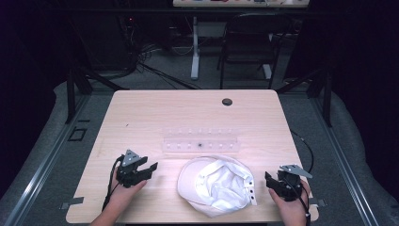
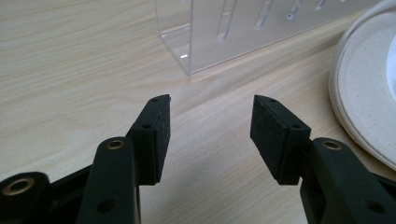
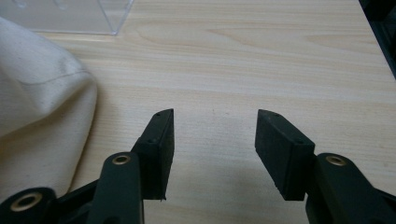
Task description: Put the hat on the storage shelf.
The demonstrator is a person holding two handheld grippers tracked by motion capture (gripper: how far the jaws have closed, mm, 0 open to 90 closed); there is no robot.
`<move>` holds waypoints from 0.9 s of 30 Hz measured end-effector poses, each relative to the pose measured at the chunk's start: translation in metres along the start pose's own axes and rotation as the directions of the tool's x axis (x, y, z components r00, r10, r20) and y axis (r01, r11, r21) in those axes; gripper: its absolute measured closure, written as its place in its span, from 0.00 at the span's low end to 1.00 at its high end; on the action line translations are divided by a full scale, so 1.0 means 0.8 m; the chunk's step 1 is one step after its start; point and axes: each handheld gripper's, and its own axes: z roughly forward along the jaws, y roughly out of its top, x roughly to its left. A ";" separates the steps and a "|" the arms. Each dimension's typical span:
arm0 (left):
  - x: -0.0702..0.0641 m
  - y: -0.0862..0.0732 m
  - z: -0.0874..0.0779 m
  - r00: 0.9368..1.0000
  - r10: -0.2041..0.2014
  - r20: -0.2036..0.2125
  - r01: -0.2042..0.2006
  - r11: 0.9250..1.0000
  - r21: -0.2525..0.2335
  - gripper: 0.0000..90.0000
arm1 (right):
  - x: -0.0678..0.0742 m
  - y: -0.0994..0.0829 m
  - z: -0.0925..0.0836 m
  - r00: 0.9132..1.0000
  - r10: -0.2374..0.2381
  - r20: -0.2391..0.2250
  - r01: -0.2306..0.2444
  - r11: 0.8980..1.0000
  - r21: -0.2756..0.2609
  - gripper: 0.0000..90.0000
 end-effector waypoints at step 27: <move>0.010 -0.004 -0.001 1.000 -0.017 -0.024 0.017 1.000 0.021 0.52 | 0.015 0.055 -0.032 0.988 0.066 -0.140 -0.020 0.951 0.310 0.54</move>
